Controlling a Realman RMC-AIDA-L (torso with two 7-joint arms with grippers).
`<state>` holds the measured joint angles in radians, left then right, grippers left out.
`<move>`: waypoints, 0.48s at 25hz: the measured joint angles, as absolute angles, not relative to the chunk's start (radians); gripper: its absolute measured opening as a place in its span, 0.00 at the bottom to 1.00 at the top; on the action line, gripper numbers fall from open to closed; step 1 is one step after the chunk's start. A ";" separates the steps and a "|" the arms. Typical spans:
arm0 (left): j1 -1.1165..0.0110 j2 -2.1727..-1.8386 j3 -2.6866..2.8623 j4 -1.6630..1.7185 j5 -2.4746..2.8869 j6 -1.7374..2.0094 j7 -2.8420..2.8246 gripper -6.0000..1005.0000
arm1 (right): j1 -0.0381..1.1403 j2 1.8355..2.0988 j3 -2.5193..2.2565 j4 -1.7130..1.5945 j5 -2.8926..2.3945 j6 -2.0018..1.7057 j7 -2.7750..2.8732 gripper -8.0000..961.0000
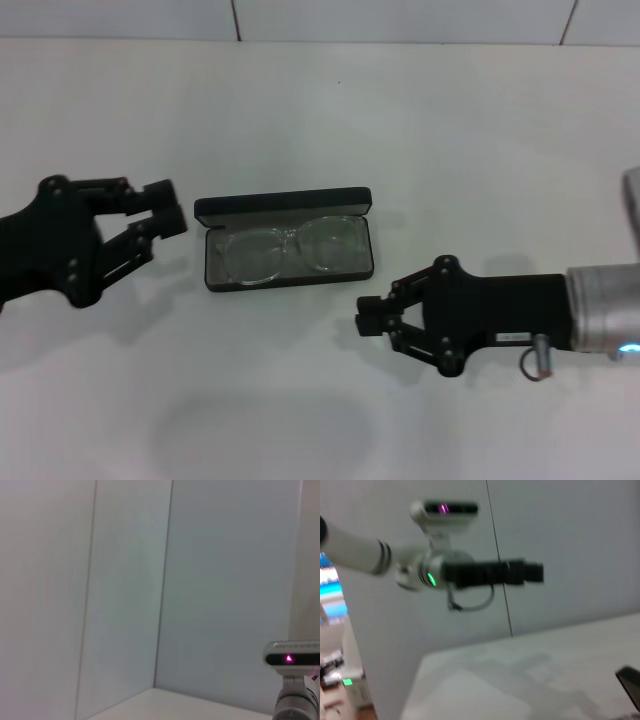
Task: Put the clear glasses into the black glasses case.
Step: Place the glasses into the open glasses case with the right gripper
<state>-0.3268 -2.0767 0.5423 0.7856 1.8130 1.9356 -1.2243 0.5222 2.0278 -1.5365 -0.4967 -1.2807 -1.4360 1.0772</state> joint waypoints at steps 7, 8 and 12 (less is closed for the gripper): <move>-0.234 -2.072 0.533 0.786 1.790 1.938 -1.192 0.24 | 0.563 2.028 -1.699 -0.503 -1.140 -1.259 1.047 0.12; -0.227 -2.073 0.533 0.786 1.783 1.938 -1.190 0.24 | 0.583 2.028 -1.726 -0.502 -1.123 -1.241 1.052 0.12; -0.212 -2.076 0.532 0.786 1.767 1.938 -1.176 0.24 | 0.656 2.028 -1.826 -0.500 -1.114 -1.163 1.103 0.12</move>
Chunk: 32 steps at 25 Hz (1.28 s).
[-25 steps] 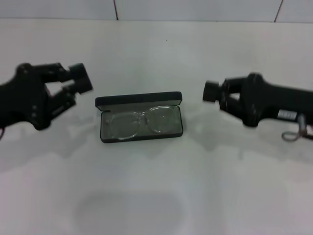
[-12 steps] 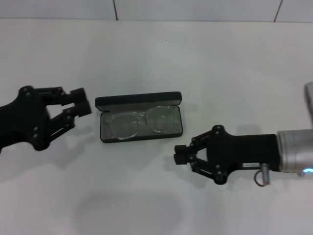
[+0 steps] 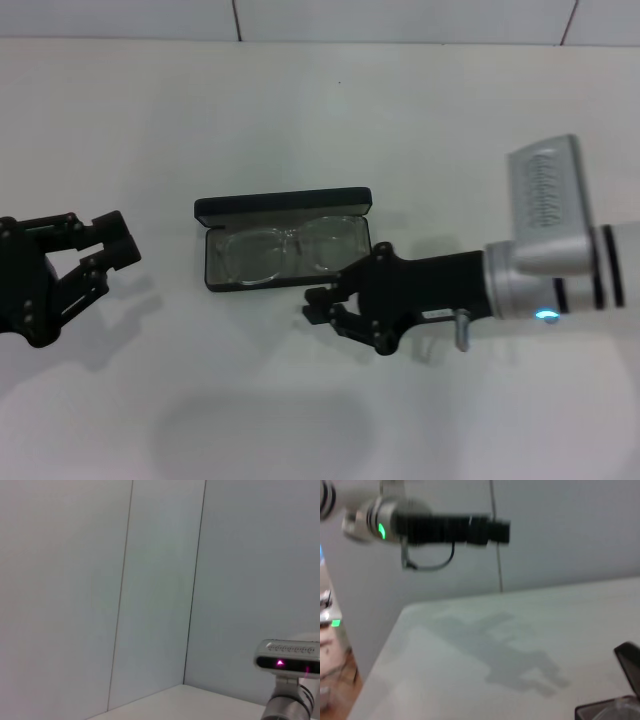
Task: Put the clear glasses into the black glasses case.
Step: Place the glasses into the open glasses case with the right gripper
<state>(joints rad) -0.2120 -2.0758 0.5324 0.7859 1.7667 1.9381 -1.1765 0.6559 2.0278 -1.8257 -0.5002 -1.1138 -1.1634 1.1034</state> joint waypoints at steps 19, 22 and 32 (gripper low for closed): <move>-0.219 -2.071 0.531 0.785 1.758 1.939 -1.103 0.24 | 0.778 2.028 -2.009 -0.505 -1.073 -1.034 1.330 0.12; -0.219 -2.071 0.531 0.785 1.758 1.938 -1.097 0.24 | 0.783 2.028 -2.019 -0.505 -1.076 -1.002 1.379 0.12; -0.218 -2.070 0.531 0.785 1.758 1.936 -1.089 0.24 | 0.814 2.028 -2.094 -0.534 -1.074 -0.928 1.446 0.12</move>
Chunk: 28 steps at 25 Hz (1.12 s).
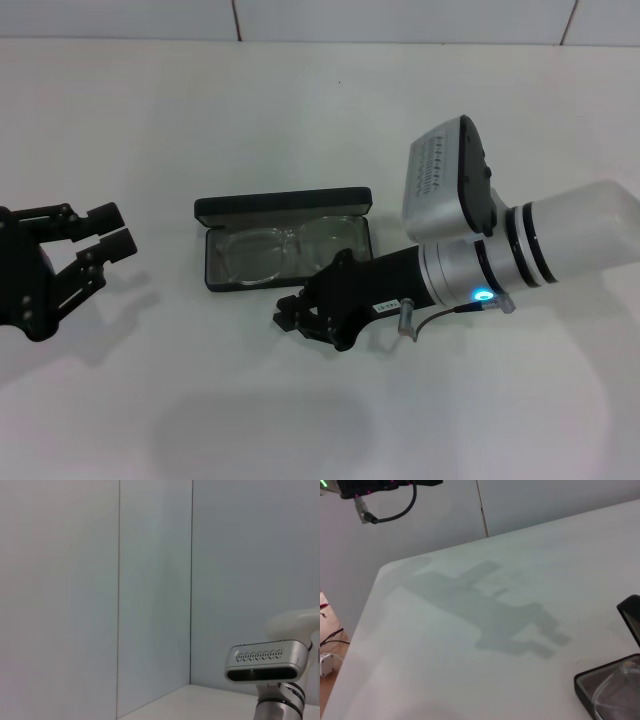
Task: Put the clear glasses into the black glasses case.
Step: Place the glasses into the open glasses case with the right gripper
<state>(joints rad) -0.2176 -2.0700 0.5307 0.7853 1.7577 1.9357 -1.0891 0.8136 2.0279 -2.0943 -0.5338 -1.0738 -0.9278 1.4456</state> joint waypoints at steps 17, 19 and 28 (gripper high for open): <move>-0.219 -2.072 0.531 0.783 1.758 1.933 -1.067 0.24 | 0.834 2.028 -2.133 -0.565 -1.069 -0.863 1.500 0.12; -0.219 -2.072 0.531 0.781 1.758 1.932 -1.066 0.24 | 0.838 2.028 -2.150 -0.572 -1.069 -0.844 1.510 0.12; -0.220 -2.072 0.531 0.777 1.758 1.931 -1.059 0.24 | 0.847 2.028 -2.168 -0.594 -1.069 -0.806 1.520 0.12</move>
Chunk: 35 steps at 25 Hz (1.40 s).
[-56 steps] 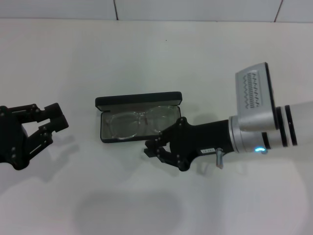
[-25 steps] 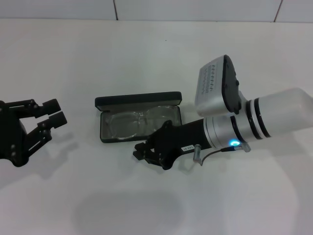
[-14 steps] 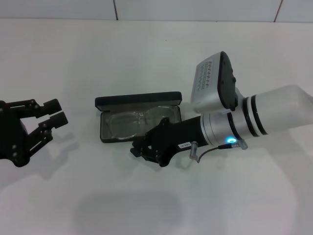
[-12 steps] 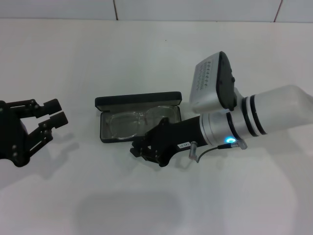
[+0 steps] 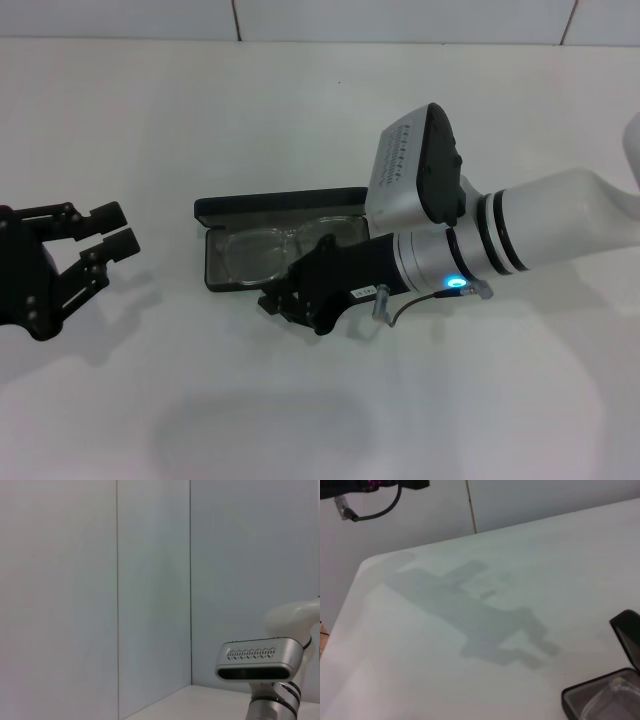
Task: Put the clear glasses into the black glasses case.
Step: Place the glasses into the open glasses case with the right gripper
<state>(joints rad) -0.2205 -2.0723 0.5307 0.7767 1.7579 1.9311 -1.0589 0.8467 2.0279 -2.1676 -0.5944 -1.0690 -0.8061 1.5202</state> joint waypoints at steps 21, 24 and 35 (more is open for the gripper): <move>-0.221 -2.076 0.529 0.777 1.752 1.930 -1.052 0.23 | 0.870 2.028 -2.175 -0.580 -1.082 -0.825 1.562 0.12; -0.221 -2.075 0.529 0.777 1.750 1.930 -1.052 0.23 | 0.874 2.028 -2.178 -0.574 -1.082 -0.815 1.569 0.12; -0.222 -2.074 0.529 0.776 1.748 1.930 -1.052 0.23 | 0.884 2.028 -2.180 -0.572 -1.082 -0.781 1.575 0.12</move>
<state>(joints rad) -0.2217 -2.0738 0.5292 0.7761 1.7477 1.9297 -1.0523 0.8842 2.0278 -2.1798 -0.5722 -1.0817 -0.7808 1.5750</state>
